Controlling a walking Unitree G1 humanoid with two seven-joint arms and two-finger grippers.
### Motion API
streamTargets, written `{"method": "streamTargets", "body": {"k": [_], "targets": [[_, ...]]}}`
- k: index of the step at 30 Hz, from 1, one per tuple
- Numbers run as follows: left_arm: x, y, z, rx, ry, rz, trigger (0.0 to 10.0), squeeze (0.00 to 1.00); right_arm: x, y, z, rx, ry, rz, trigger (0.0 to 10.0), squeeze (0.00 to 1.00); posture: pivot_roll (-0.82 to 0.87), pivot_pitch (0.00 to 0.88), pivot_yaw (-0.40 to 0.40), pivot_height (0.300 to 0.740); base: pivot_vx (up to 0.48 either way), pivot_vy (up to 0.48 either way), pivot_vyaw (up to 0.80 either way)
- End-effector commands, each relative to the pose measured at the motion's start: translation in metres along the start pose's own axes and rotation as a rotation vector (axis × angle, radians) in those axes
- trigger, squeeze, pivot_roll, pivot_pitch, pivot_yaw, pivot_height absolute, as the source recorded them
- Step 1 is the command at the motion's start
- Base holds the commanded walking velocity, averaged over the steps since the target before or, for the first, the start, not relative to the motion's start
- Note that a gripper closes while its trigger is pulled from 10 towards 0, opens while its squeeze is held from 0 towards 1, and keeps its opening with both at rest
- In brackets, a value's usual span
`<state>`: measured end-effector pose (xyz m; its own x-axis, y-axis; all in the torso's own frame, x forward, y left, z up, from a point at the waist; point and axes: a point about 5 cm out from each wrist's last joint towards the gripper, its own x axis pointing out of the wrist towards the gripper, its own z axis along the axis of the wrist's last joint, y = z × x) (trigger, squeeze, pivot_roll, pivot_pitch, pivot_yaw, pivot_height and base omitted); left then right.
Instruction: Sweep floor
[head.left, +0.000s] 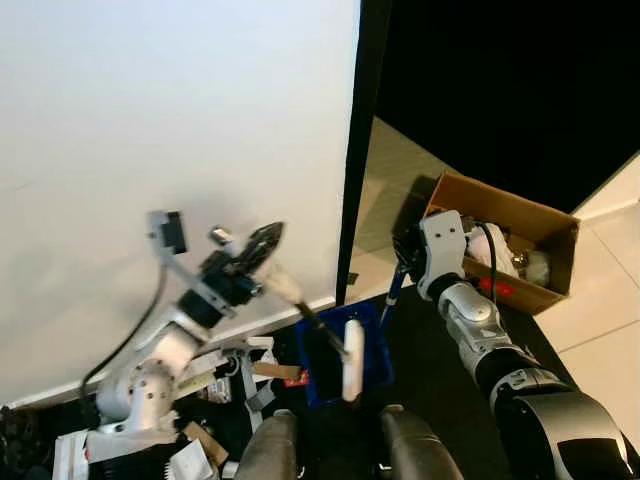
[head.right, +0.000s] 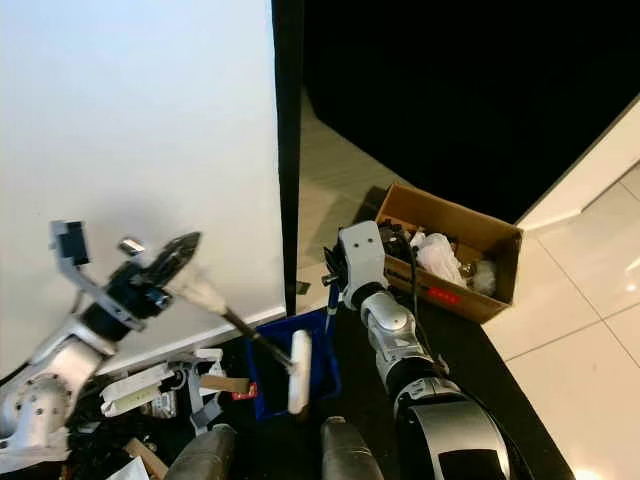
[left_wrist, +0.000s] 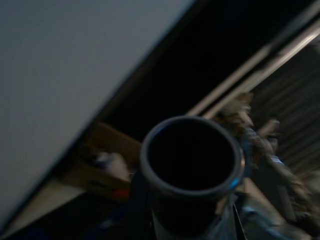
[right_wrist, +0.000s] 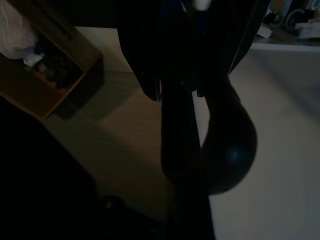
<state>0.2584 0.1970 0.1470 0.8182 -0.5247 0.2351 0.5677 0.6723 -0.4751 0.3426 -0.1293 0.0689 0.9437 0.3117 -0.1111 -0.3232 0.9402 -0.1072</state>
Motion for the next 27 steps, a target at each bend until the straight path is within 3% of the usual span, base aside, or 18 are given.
{"method": "streamTargets", "body": {"k": [1, 7, 10, 12, 15, 20, 24, 25, 26, 27], "targets": [[-0.008, 0.005, 0.012, 0.095, -0.019, 0.059, 10.0, 0.0, -0.009, 0.003, -0.021, 0.03, 0.091, -0.002, 10.0, 0.0, 0.07, 0.179, 0.007, 0.74, 0.0, 0.0, 0.0], [-0.009, 0.015, 0.012, 0.214, 0.002, 0.132, 10.0, 0.0, -0.009, 0.002, -0.021, 0.029, 0.092, -0.001, 10.0, 0.0, 0.06, 0.177, 0.006, 0.74, 0.0, 0.0, 0.0], [-0.01, 0.025, 0.016, 0.345, 0.035, 0.185, 10.0, 0.0, -0.01, 0.002, -0.021, 0.029, 0.092, -0.002, 10.0, 0.0, 0.06, 0.175, 0.01, 0.74, 0.0, 0.0, 0.0], [-0.01, 0.025, 0.016, 0.345, 0.035, 0.185, 10.0, 0.0, -0.01, 0.002, -0.021, 0.029, 0.092, -0.002, 10.0, 0.0, 0.06, 0.175, 0.01, 0.74, 0.0, 0.0, 0.0], [-0.015, 0.036, 0.019, 0.421, 0.062, 0.226, 10.0, 0.0, -0.01, 0.002, -0.022, 0.03, 0.092, -0.002, 10.0, 0.0, 0.06, 0.177, 0.011, 0.74, 0.0, 0.0, 0.0], [-0.021, 0.048, 0.014, 0.428, 0.088, 0.271, 10.0, 0.0, -0.01, 0.002, -0.022, 0.031, 0.092, -0.001, 10.0, 0.0, 0.05, 0.179, 0.01, 0.74, 0.0, 0.0, 0.0], [-0.025, 0.057, 0.001, 0.381, 0.096, 0.307, 10.0, 0.0, -0.011, 0.002, -0.022, 0.031, 0.091, -0.001, 10.0, 0.0, 0.05, 0.182, 0.008, 0.74, 0.0, 0.0, 0.0], [-0.023, 0.058, -0.006, 0.313, 0.064, 0.306, 10.0, 0.0, -0.011, 0.002, -0.022, 0.031, 0.09, -0.001, 10.0, 0.0, 0.03, 0.197, 0.004, 0.74, 0.0, 0.0, 0.0], [-0.023, 0.058, -0.006, 0.313, 0.064, 0.306, 10.0, 0.0, -0.011, 0.002, -0.022, 0.031, 0.09, -0.001, 10.0, 0.0, 0.03, 0.197, 0.004, 0.74, 0.0, 0.0, 0.0], [-0.02, 0.057, -0.012, 0.254, 0.031, 0.303, 10.0, 0.0, -0.011, 0.001, -0.022, 0.031, 0.089, -0.001, 10.0, 0.0, 0.03, 0.198, 0.005, 0.74, 0.0, 0.0, 0.0]]}}
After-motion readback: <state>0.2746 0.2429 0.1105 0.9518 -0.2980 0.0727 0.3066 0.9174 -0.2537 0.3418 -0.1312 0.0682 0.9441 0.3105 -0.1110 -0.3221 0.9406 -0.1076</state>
